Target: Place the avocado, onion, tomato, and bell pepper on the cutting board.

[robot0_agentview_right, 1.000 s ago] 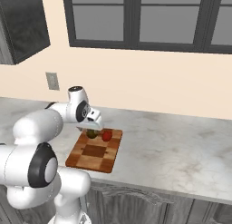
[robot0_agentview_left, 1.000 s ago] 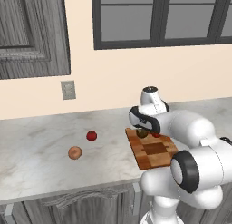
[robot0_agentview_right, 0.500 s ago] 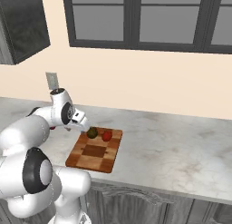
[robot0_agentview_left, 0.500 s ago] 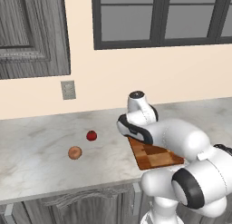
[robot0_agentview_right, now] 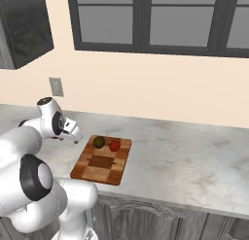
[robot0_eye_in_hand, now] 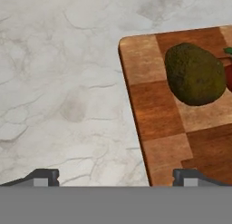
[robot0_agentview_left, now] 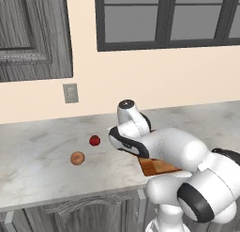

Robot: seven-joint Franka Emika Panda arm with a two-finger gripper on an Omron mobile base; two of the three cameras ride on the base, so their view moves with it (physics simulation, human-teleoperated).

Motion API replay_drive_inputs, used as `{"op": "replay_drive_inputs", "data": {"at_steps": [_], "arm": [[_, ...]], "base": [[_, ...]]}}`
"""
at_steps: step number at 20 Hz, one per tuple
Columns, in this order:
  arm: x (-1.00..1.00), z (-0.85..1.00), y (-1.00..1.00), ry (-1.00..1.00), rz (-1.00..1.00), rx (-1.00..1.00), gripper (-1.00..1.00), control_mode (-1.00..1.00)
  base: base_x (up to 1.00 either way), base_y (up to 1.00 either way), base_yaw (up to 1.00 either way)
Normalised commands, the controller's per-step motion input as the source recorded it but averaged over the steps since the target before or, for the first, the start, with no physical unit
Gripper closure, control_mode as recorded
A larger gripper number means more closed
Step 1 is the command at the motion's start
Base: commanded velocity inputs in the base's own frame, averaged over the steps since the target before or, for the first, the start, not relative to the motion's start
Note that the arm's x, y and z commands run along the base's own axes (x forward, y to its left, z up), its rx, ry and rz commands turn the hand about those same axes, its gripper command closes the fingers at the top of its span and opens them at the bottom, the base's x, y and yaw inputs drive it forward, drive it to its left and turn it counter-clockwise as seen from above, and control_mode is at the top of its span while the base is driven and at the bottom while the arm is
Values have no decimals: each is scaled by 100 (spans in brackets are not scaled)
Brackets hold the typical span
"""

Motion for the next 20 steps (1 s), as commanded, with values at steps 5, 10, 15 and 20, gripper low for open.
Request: {"op": "replay_drive_inputs", "data": {"at_steps": [5,10,15,20], "arm": [[1,0,32,0,5,0,-100,-100],[19,0,48,0,2,0,-100,-100],[23,0,45,0,3,0,-100,-100],[24,0,30,0,6,0,-100,-100]], "base": [[0,0,0],[0,0,0],[0,0,0],[0,0,0]]}}
